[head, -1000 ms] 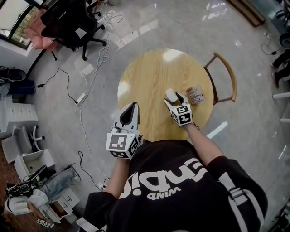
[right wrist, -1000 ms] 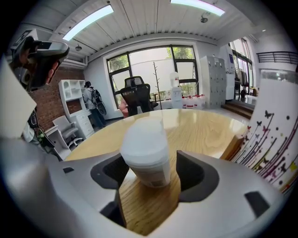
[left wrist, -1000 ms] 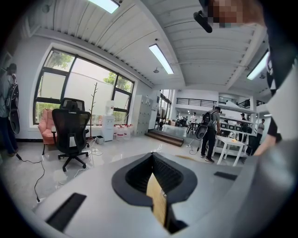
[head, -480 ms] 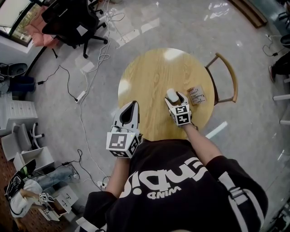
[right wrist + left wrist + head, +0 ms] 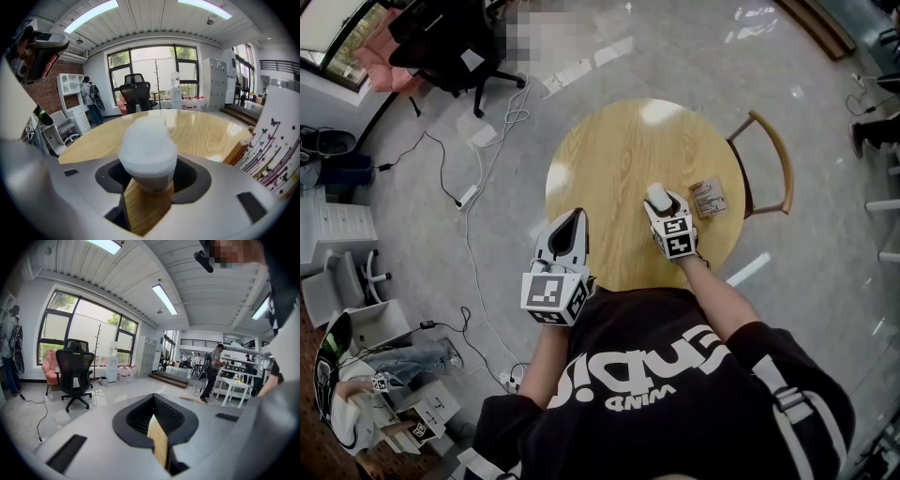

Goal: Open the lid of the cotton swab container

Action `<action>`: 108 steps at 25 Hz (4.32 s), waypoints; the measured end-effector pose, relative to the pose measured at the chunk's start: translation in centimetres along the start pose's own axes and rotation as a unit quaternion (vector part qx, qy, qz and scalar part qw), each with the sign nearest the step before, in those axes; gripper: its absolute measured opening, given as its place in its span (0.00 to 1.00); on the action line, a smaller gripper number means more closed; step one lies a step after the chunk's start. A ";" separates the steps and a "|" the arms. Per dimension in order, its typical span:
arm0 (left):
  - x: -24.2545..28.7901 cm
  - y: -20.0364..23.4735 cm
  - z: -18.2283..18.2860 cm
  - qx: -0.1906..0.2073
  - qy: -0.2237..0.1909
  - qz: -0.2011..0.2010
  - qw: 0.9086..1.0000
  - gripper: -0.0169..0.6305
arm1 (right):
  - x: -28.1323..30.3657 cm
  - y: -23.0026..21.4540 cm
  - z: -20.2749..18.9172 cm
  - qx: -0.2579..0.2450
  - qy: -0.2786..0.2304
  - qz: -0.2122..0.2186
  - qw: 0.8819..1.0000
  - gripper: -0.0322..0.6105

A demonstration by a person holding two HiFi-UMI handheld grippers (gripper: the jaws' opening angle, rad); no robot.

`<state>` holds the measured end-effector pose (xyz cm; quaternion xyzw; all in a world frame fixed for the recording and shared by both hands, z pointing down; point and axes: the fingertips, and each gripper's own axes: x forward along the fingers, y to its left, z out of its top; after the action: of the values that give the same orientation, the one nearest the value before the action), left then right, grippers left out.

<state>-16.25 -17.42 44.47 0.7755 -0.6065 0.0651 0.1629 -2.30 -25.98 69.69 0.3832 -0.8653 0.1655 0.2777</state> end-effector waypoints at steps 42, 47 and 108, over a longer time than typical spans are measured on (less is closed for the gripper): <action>1.1 -1.6 -0.4 -0.002 0.001 -0.048 0.999 0.04 | -8.9 1.3 9.4 -0.060 -0.068 0.132 0.987 0.36; 1.1 -2.5 -0.5 0.003 -0.001 -0.058 0.998 0.04 | -11.0 2.1 10.6 -0.086 -0.069 0.171 0.979 0.36; 1.1 -11.1 2.9 0.139 0.034 -0.389 0.910 0.46 | -18.6 9.7 13.8 -0.170 -0.062 0.346 0.921 0.36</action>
<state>-5.59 -17.04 40.18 0.9621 -0.2354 0.1065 0.0868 -4.25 -15.91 46.82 0.0169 -0.9746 0.0774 0.2096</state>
